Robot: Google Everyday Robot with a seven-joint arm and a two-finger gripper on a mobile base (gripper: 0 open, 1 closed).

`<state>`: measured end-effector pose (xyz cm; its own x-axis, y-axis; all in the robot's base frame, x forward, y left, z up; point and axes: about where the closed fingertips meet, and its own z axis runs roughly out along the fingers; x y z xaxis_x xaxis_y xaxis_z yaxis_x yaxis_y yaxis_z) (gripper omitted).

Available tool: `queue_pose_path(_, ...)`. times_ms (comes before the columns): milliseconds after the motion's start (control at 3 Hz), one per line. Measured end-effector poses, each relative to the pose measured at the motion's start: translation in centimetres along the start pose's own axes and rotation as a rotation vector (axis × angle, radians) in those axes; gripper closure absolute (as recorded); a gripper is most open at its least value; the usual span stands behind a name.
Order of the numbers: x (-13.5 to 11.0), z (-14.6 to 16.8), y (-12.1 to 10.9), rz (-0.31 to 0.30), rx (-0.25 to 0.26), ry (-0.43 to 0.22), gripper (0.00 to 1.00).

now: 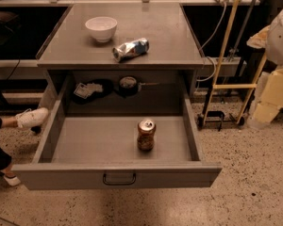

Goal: Pick orange can from top drawer and place on counter

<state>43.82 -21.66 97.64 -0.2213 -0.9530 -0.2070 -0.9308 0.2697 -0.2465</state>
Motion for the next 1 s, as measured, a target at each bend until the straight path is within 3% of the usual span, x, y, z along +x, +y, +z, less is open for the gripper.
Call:
queue_pose_path(333,0.0,0.0,0.0,0.0,0.0,0.0,0.0)
queue_pose_path(667,-0.7,0.8,-0.6,-0.01,-0.019,-0.068,0.0)
queue_pose_path(1000,-3.4,3.6,-2.9,-0.032,-0.069,-0.249,0.0)
